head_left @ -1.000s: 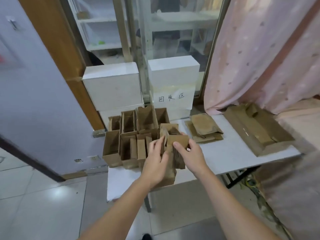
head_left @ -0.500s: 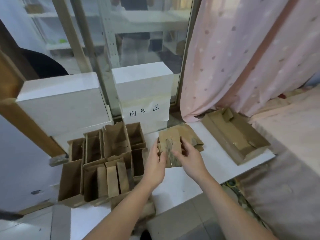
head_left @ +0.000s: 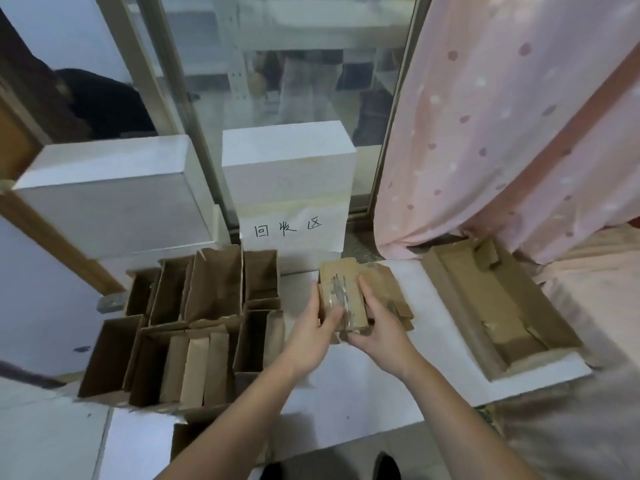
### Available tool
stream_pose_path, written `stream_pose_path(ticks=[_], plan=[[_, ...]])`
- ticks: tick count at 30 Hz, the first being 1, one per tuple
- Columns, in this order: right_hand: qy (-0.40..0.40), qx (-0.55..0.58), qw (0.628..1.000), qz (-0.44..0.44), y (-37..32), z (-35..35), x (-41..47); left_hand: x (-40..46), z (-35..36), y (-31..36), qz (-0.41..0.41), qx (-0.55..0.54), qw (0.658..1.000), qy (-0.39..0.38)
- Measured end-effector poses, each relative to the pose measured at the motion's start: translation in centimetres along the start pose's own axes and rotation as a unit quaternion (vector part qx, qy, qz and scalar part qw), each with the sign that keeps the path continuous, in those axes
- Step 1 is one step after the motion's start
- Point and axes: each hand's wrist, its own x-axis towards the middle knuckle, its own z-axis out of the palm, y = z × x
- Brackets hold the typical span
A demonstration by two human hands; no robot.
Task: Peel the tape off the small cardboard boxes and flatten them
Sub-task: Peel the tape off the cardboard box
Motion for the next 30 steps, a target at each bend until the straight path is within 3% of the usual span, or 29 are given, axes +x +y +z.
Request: stream_pose_path(ticks=[6, 14, 18, 25, 30], plan=[[-0.056, 0.023, 0.998, 0.010, 3.4, -6.8, 2.2, 0.9, 4.9, 1.7, -0.042, 0.096, 0.994, -0.030], [-0.106, 0.049, 0.993, 0.024, 5.2, -10.2, 3.7, 1.0, 8.2, 1.3, -0.019, 0.189, 0.981, 0.038], [-0.124, 0.062, 0.990, -0.001, 4.2, -10.0, 4.4, 1.0, 8.4, 1.2, -0.040, 0.129, 0.988, 0.072], [-0.178, 0.039, 0.983, -0.018, 3.7, -9.8, 4.4, 2.7, 8.2, 1.0, -0.067, 0.003, 0.978, 0.197], [-0.148, 0.041, 0.988, 0.000, 4.8, -10.5, 4.4, 2.9, 9.6, 1.4, -0.042, -0.021, 0.991, 0.122]])
